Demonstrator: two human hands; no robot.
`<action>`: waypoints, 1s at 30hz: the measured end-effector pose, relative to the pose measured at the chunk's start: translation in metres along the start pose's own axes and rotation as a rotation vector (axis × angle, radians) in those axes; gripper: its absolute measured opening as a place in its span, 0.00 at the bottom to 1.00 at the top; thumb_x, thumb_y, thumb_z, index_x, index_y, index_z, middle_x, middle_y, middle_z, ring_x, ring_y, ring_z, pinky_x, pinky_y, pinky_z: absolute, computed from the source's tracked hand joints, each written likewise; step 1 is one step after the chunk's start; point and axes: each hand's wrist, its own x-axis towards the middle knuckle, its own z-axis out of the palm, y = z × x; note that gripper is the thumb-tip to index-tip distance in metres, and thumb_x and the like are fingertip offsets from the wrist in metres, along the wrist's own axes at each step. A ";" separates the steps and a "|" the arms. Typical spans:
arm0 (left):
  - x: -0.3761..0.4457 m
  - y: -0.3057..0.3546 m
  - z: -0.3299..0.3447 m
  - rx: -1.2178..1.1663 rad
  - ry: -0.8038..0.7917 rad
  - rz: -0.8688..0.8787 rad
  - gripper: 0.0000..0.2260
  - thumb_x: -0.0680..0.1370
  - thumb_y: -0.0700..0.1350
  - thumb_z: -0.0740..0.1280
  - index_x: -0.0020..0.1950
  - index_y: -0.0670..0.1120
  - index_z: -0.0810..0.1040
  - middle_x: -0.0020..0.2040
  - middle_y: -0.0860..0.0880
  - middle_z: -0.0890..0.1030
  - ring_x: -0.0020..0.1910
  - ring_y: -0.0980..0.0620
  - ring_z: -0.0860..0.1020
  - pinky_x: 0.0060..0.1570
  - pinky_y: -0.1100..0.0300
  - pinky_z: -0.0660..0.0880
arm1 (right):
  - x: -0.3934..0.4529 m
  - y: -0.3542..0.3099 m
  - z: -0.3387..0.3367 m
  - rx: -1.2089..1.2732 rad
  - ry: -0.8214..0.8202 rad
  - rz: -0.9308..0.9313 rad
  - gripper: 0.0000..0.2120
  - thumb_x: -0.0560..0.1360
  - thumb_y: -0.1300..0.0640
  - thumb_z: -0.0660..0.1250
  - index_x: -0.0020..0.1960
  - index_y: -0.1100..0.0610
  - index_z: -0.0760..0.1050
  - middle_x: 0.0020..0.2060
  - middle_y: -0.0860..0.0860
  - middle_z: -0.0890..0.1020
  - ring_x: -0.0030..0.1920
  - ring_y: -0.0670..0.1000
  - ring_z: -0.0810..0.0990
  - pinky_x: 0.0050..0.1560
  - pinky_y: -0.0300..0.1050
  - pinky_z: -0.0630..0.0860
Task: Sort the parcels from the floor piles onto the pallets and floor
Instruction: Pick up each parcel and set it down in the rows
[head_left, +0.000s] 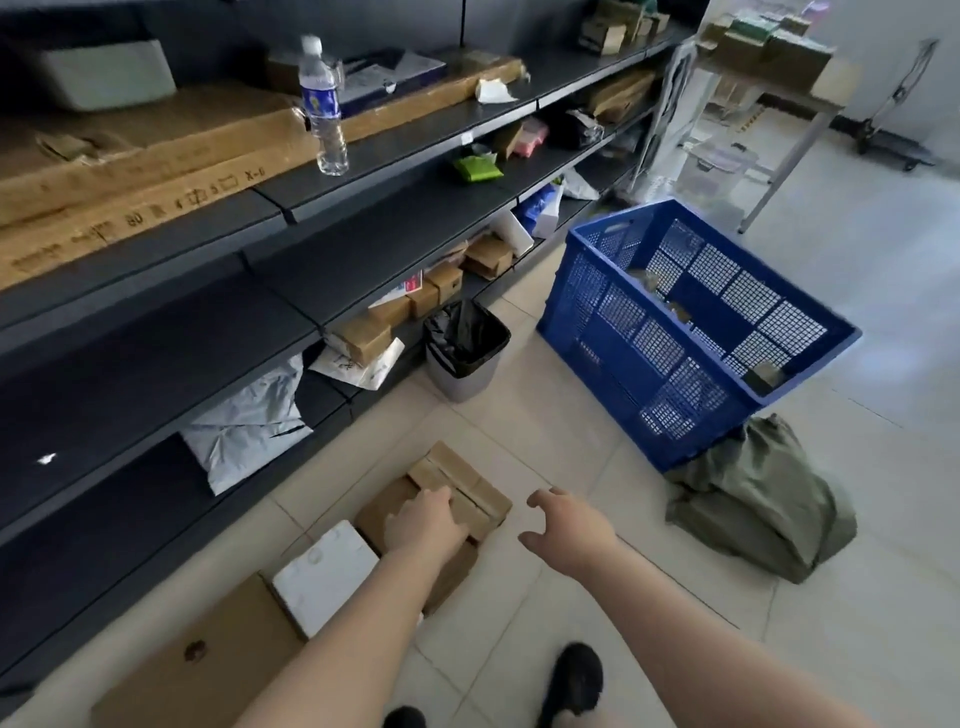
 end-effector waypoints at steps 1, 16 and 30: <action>0.012 0.006 0.005 -0.020 -0.007 -0.032 0.17 0.78 0.51 0.61 0.66 0.52 0.69 0.65 0.50 0.73 0.63 0.48 0.73 0.61 0.52 0.69 | 0.018 0.009 -0.001 0.001 -0.034 -0.016 0.23 0.77 0.49 0.62 0.70 0.52 0.66 0.65 0.49 0.71 0.63 0.52 0.73 0.54 0.45 0.73; 0.260 0.026 0.201 -0.523 -0.058 -0.534 0.14 0.81 0.49 0.57 0.66 0.51 0.69 0.62 0.51 0.75 0.55 0.51 0.75 0.53 0.60 0.73 | 0.337 0.127 0.117 0.057 -0.330 -0.049 0.27 0.76 0.48 0.65 0.72 0.54 0.64 0.69 0.50 0.68 0.64 0.52 0.73 0.58 0.44 0.73; 0.508 -0.052 0.448 -0.953 -0.014 -0.812 0.28 0.74 0.48 0.69 0.71 0.43 0.62 0.65 0.43 0.75 0.61 0.43 0.76 0.59 0.51 0.74 | 0.566 0.190 0.382 0.276 -0.398 0.138 0.42 0.65 0.52 0.76 0.72 0.56 0.57 0.63 0.56 0.71 0.63 0.57 0.72 0.56 0.46 0.73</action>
